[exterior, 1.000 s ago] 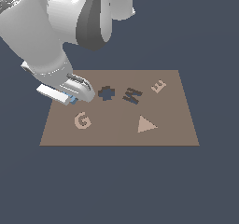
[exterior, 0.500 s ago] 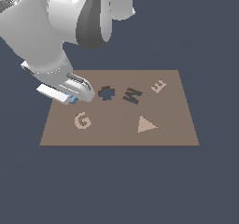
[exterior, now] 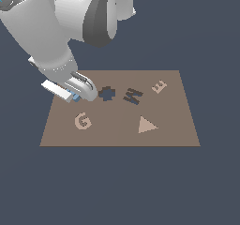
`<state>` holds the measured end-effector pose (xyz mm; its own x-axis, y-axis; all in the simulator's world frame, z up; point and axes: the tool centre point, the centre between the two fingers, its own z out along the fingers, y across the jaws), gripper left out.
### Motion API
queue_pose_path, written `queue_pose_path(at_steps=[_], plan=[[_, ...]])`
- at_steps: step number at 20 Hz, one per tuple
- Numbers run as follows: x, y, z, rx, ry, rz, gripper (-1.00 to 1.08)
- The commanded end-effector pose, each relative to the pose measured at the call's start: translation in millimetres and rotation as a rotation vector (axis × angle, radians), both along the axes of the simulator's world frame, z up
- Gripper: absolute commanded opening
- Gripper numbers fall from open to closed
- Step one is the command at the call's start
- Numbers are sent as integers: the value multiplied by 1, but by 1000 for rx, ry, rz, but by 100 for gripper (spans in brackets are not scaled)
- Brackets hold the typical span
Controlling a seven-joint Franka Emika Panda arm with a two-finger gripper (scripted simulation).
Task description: Insert a designated object into the corresponding slot on a board.
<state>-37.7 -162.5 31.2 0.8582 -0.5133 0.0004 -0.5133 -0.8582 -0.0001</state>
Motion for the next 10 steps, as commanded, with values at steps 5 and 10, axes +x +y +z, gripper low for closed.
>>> queue_pose_path(at_steps=[5,10], plan=[[-13,16,1,0,0,-130,-100],[-23,34,2,0,0,-263,-100]])
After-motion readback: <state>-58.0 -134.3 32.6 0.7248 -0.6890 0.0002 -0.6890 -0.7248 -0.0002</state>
